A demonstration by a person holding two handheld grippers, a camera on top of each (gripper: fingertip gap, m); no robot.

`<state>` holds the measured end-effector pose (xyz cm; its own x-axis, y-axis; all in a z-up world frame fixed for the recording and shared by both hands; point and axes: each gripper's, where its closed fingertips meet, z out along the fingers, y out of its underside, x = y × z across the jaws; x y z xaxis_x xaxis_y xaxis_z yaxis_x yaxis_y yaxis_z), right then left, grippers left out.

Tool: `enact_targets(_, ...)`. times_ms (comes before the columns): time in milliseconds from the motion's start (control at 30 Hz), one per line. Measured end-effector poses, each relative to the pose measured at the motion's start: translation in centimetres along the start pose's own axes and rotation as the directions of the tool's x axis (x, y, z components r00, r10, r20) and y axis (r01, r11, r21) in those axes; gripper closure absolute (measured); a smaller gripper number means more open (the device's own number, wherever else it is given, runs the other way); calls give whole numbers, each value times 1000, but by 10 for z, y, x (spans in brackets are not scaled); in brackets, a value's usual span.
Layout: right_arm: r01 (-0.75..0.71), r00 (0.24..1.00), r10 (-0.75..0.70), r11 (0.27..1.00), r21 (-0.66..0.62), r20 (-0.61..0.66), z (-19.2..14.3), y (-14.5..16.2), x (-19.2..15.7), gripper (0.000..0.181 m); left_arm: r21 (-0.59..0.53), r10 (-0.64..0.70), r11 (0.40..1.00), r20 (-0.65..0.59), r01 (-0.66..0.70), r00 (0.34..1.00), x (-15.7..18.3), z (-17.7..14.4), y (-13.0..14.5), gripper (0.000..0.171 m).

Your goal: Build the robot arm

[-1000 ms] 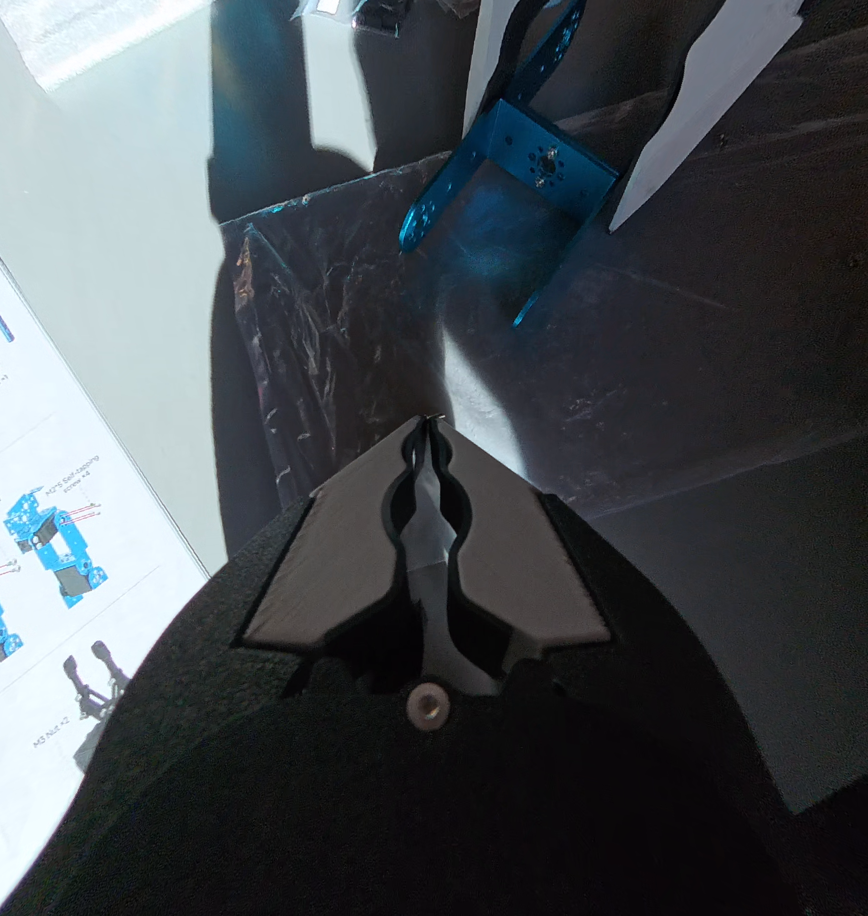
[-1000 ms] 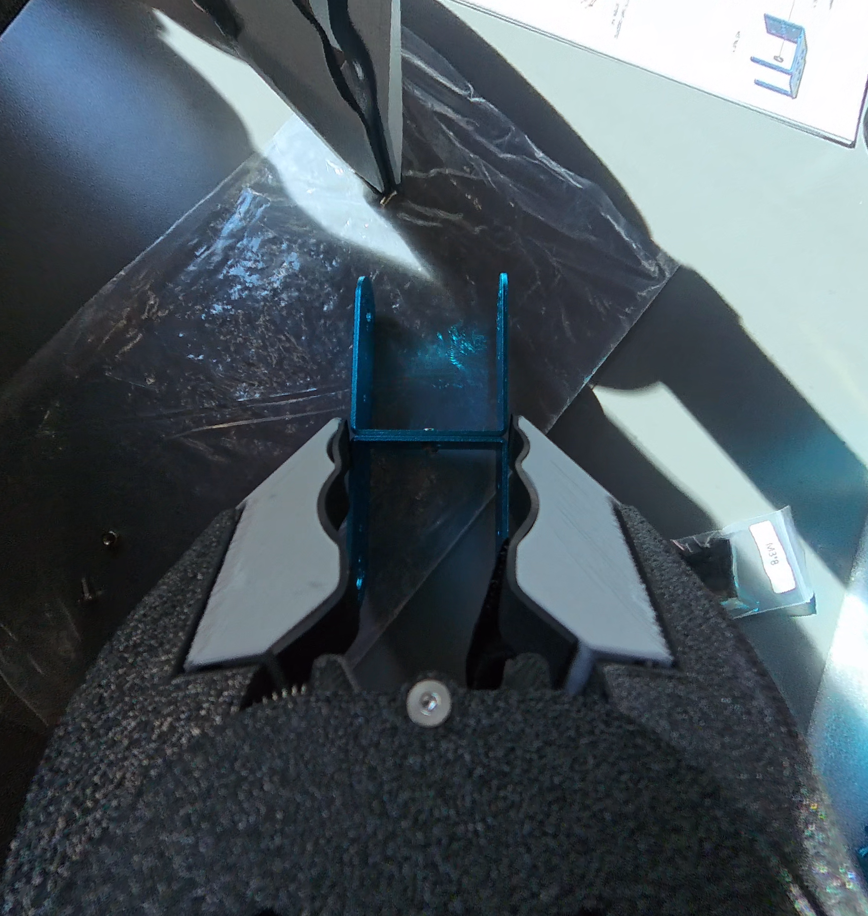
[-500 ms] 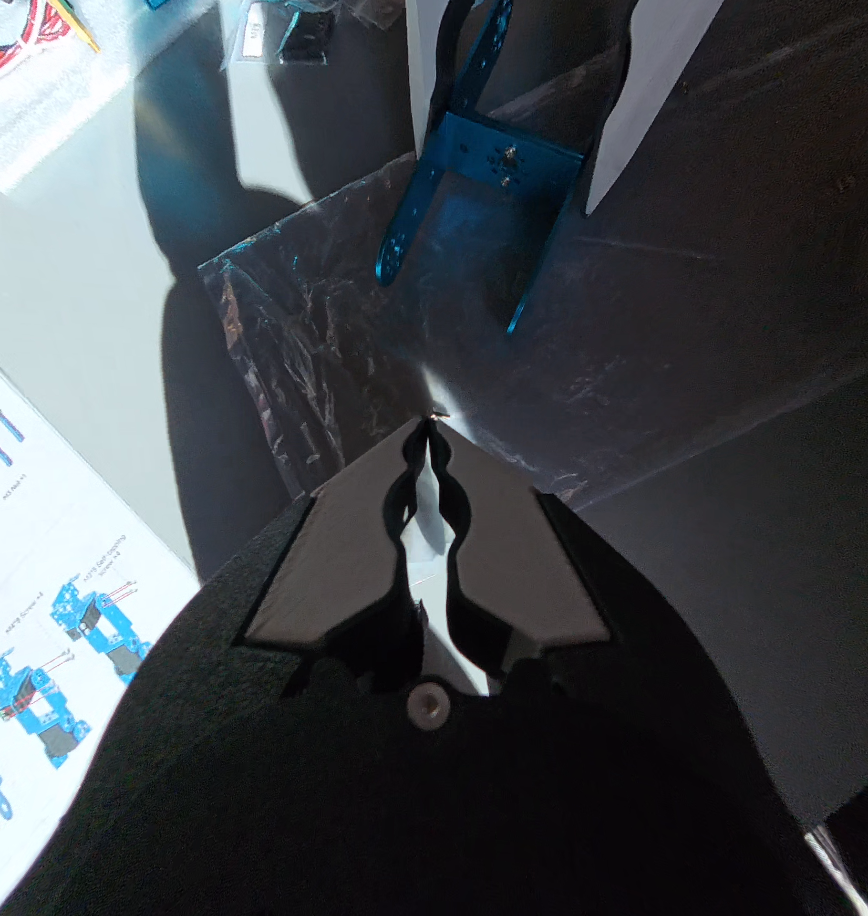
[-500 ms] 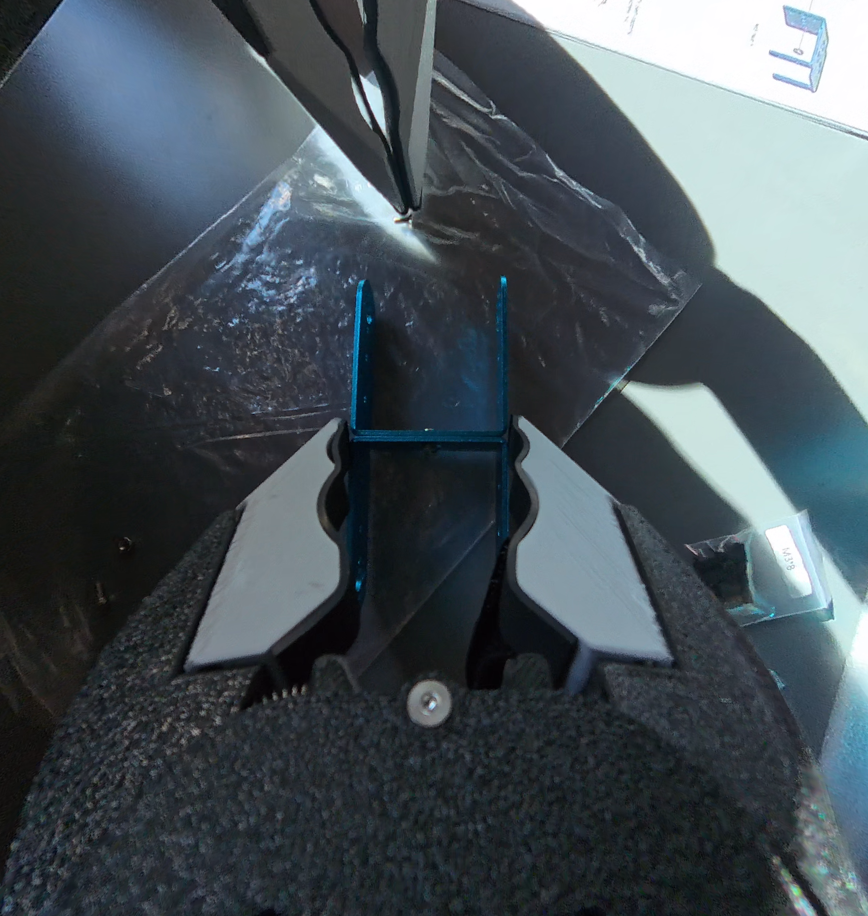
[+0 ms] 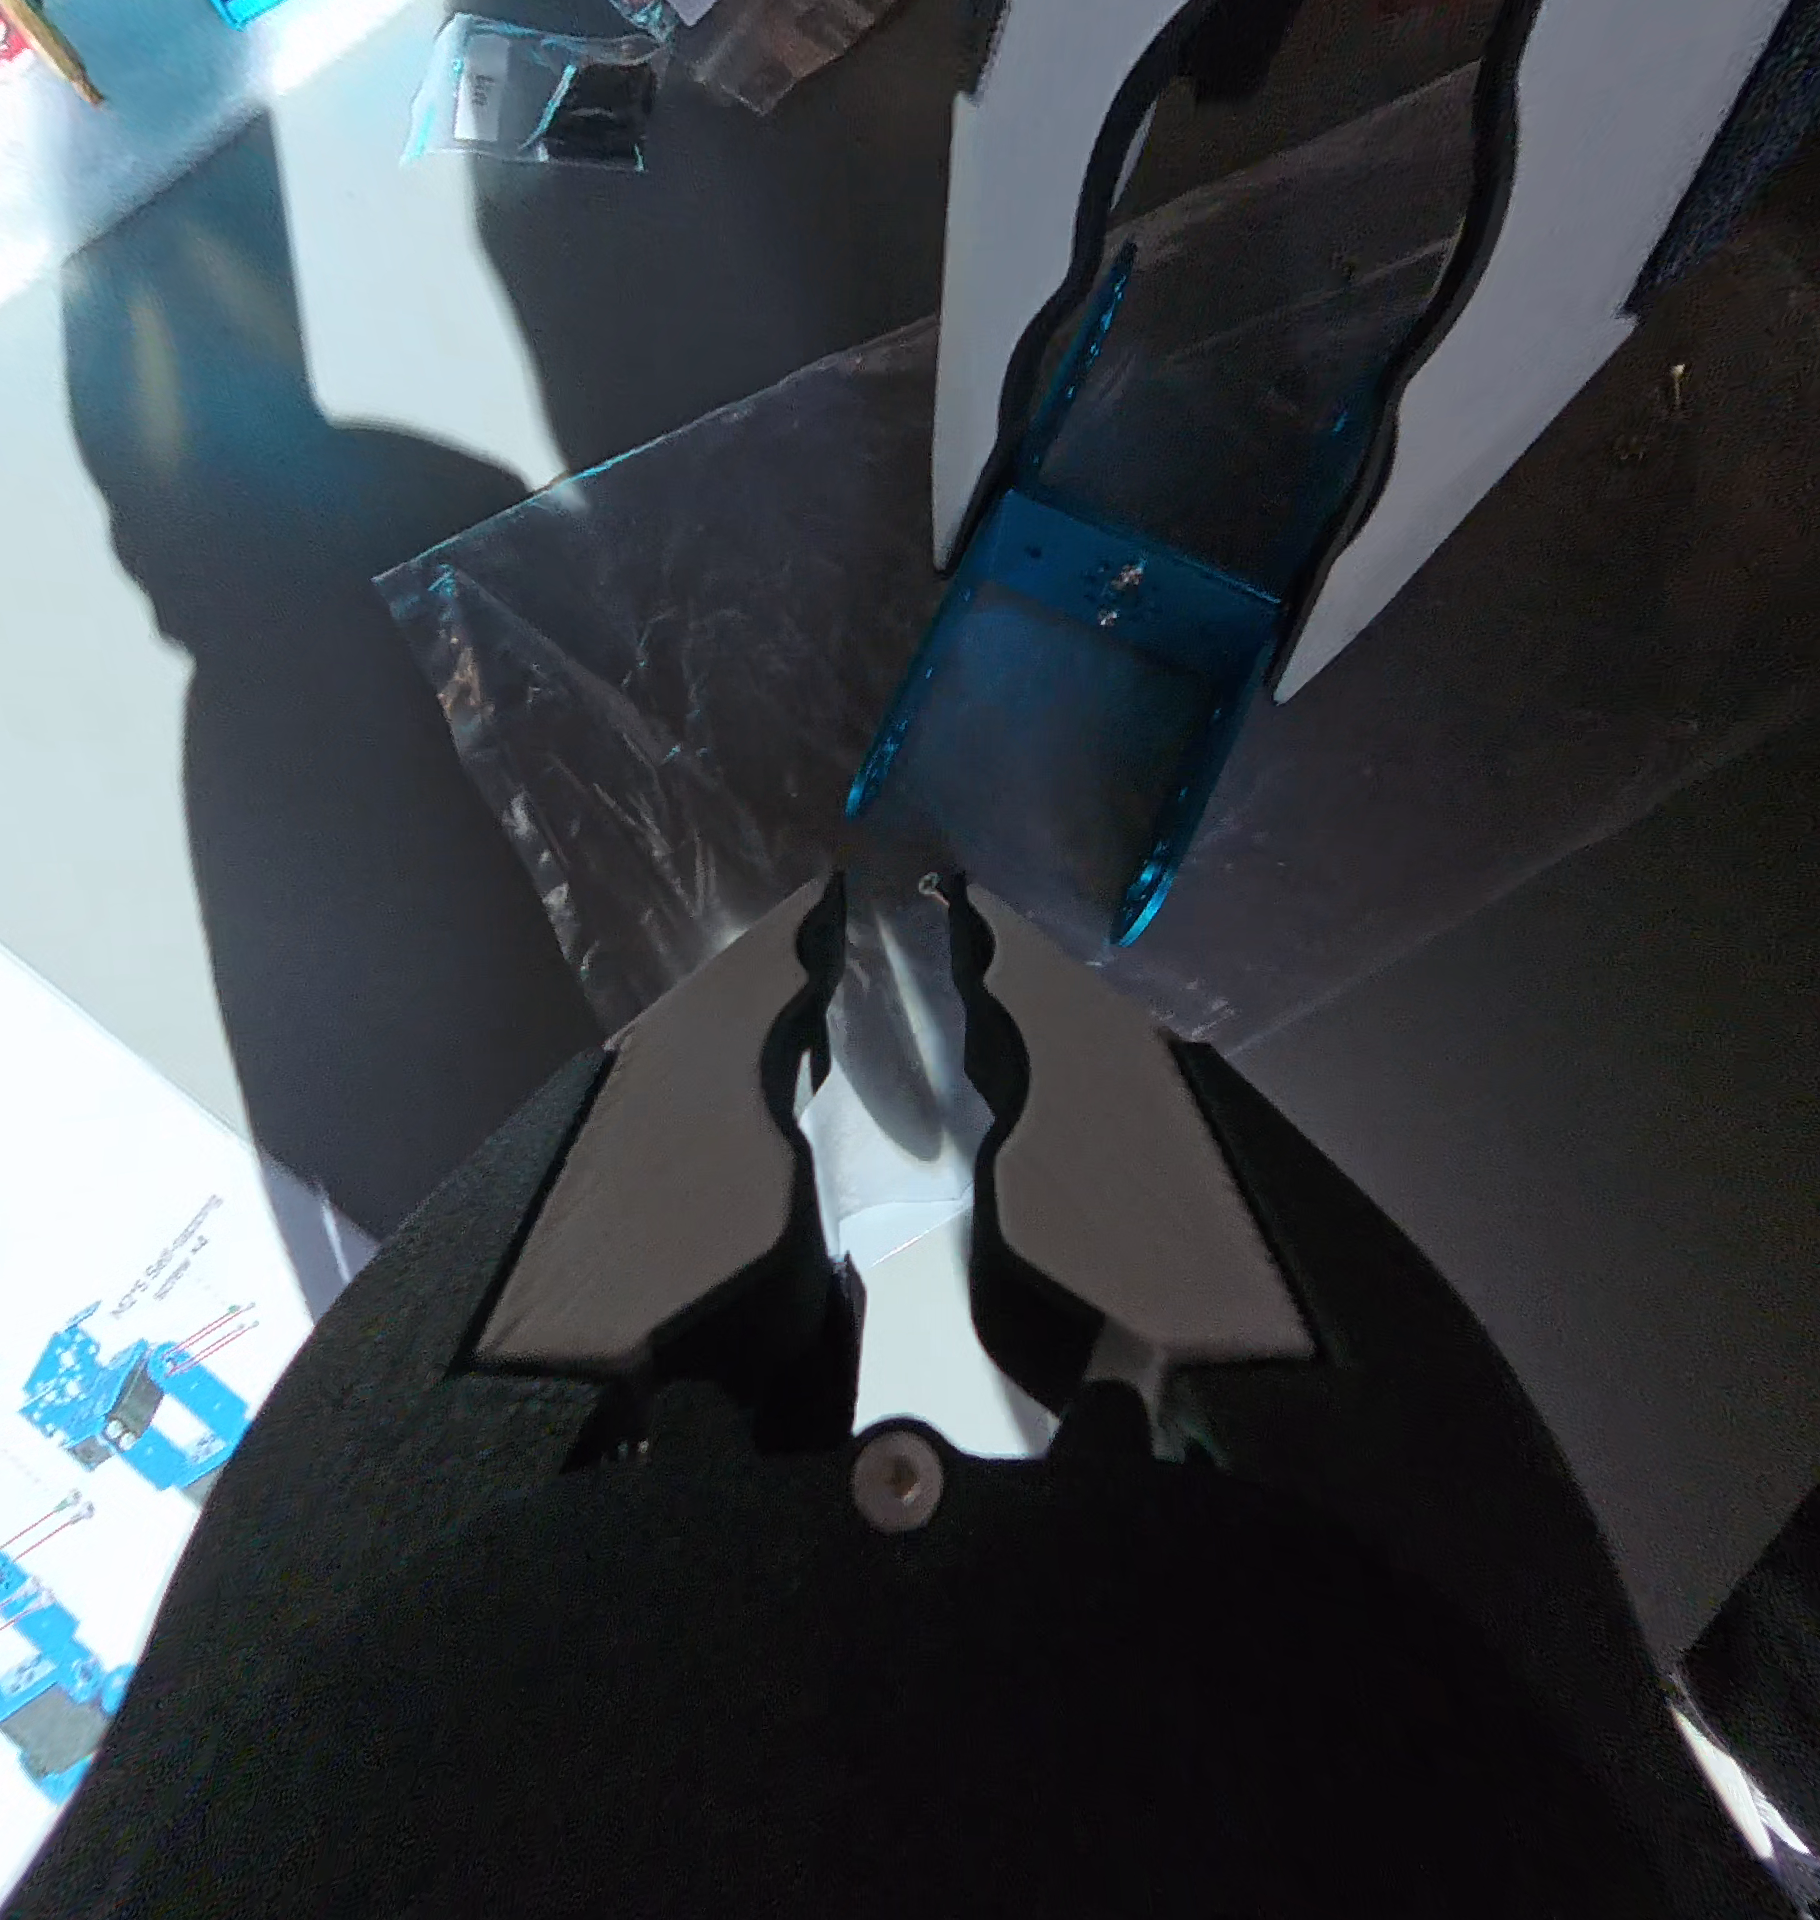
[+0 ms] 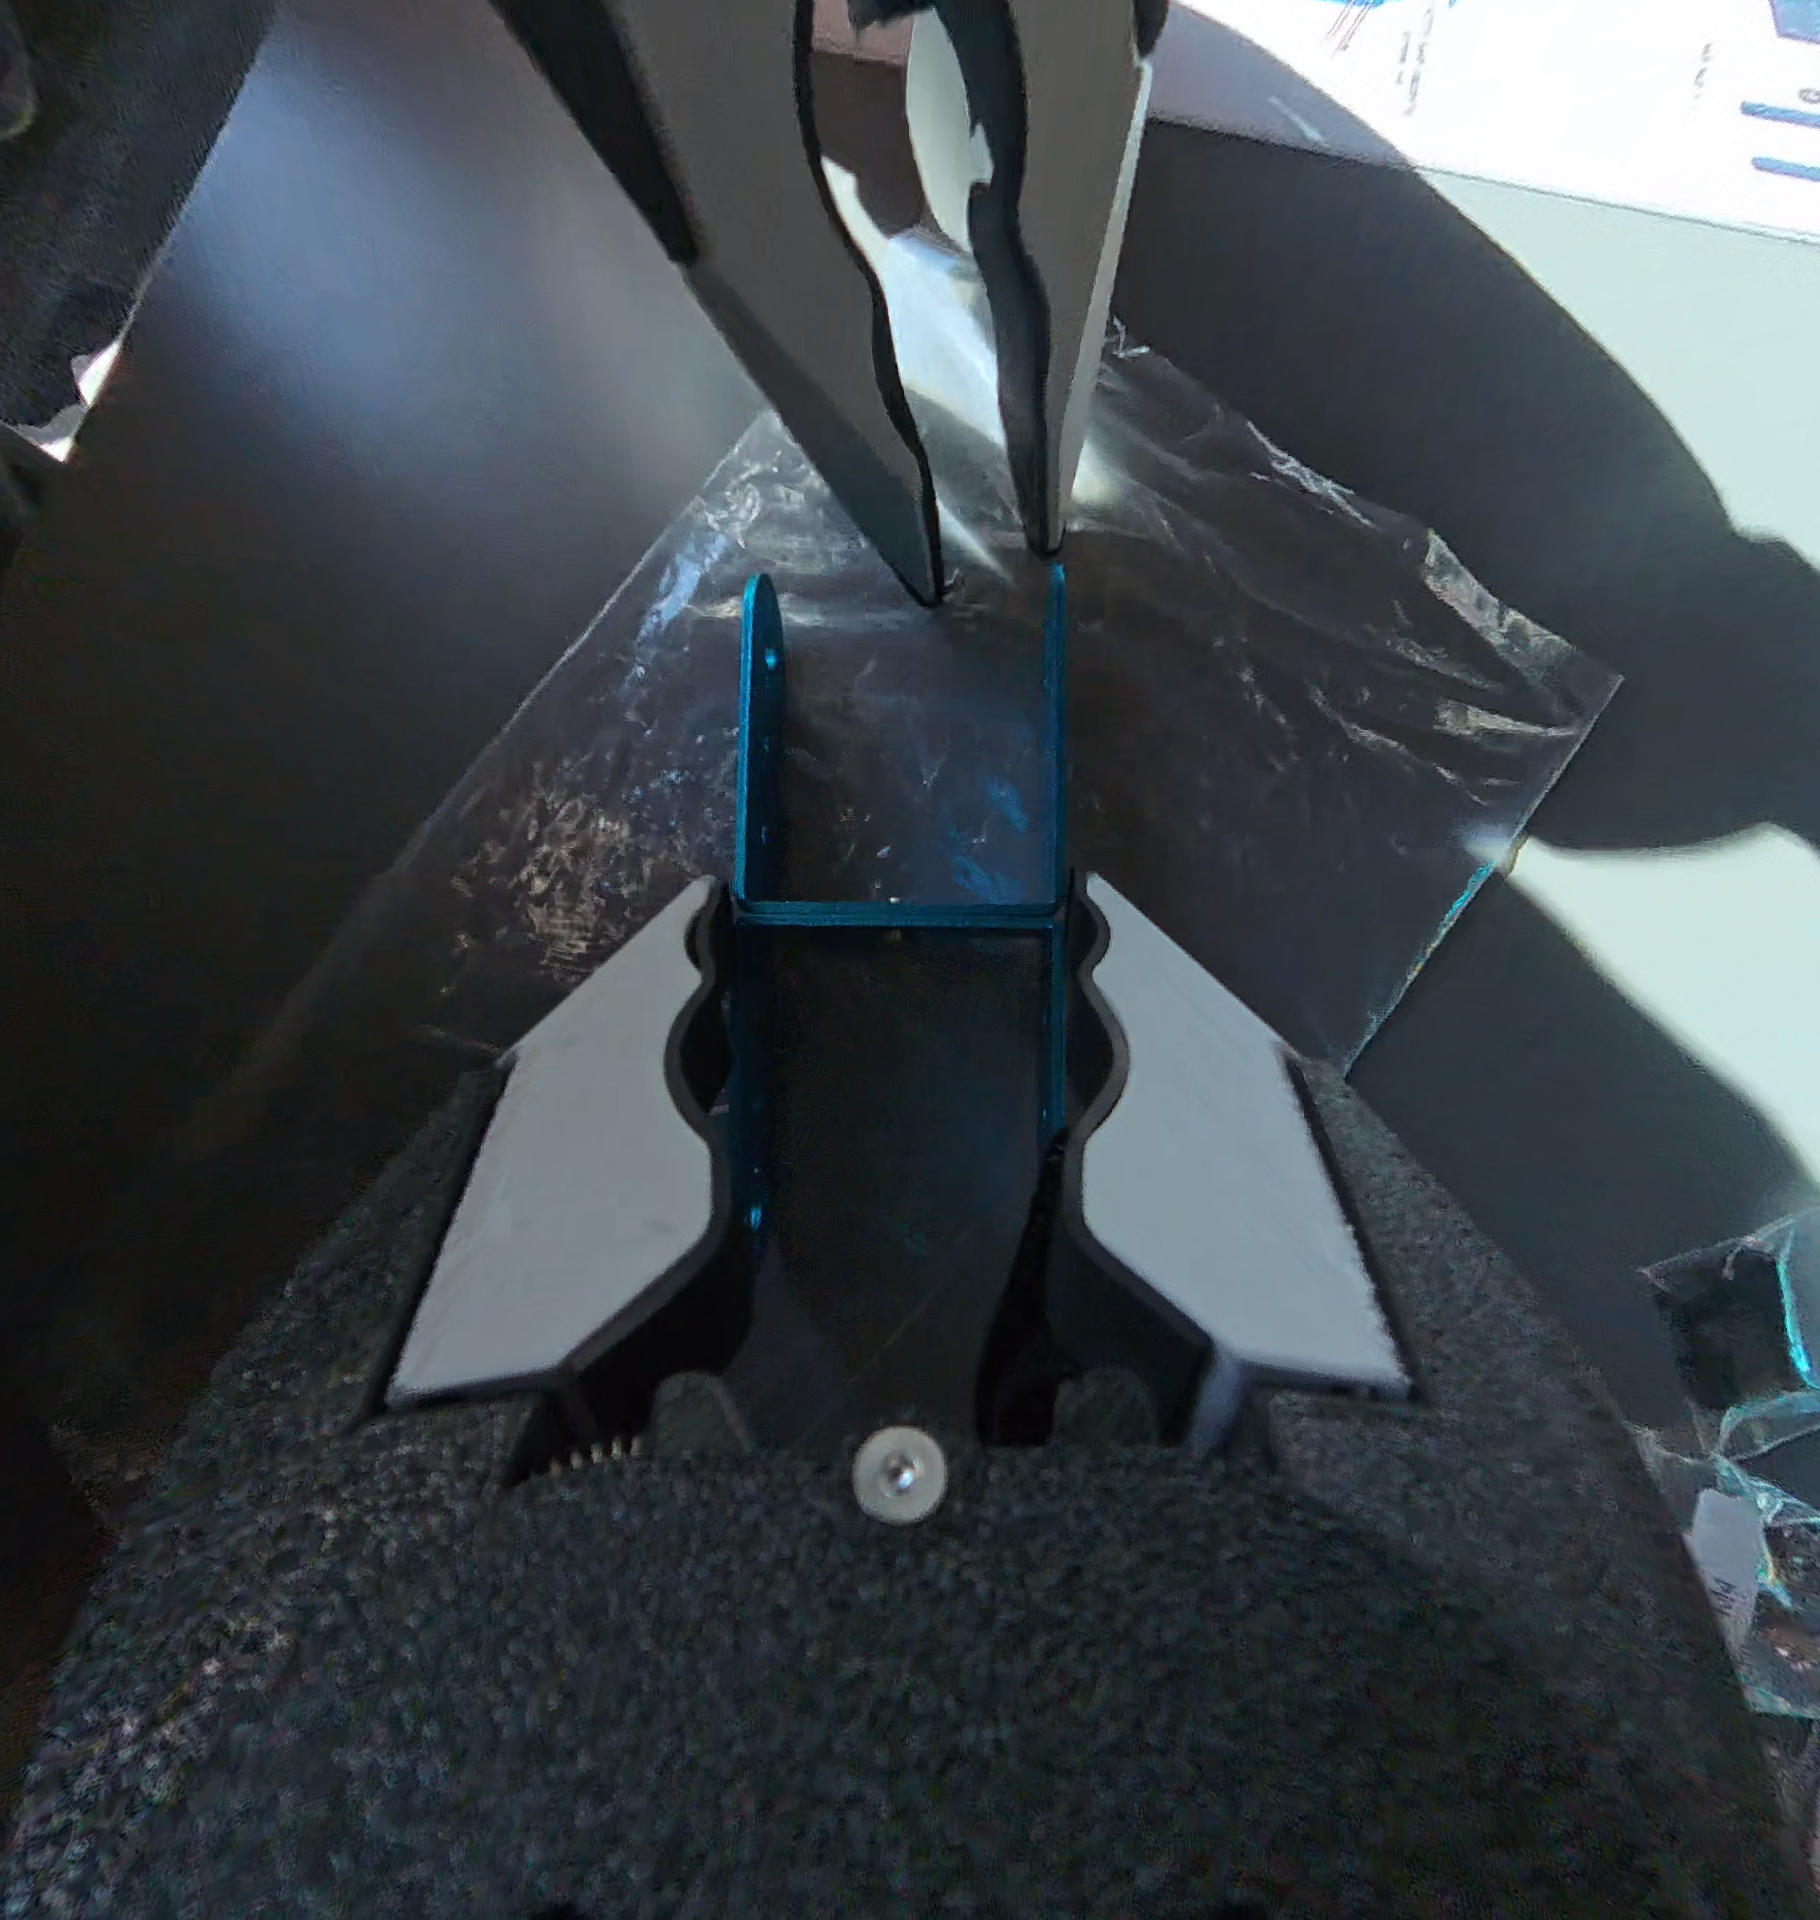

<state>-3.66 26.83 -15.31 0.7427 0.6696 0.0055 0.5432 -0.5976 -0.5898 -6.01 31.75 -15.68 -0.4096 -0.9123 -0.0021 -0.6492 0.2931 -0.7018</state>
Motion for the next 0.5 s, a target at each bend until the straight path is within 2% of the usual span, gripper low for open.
enact_targets(133,-42,999,42,999,-8,4,4,-2,0,118,-24,8,1000,-21,-9,1000,7,3,1,170)
enact_targets(367,-61,998,61,998,2,26,3,-4,-3,117,18,19,1000,7,-20,1000,7,-1,1,170)
enact_targets(500,-40,999,38,997,72,31,-12,-23,-1,122,116,-37,993,-12,39,999,8,-16,-9,171)
